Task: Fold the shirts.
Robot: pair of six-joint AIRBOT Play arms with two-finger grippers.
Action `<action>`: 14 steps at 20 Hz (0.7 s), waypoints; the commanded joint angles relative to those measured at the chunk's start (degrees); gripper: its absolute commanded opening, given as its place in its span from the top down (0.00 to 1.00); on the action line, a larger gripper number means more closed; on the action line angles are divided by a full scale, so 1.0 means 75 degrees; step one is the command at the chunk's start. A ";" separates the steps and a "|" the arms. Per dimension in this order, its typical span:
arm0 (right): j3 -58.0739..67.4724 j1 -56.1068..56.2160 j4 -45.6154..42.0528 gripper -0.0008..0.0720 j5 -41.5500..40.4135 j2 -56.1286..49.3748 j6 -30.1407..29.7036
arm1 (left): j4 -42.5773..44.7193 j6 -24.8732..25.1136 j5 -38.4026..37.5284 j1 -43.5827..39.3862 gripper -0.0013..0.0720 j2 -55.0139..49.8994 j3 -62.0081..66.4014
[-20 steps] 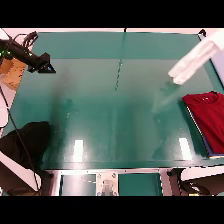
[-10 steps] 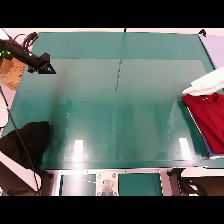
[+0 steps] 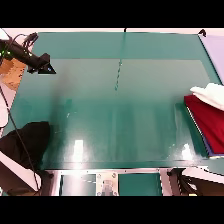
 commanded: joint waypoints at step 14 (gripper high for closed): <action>-0.2923 -0.0201 -0.1466 0.19 -0.1673 0.0504 -0.0609 | -0.0609 0.0000 0.0160 -0.0003 0.95 0.0015 0.0003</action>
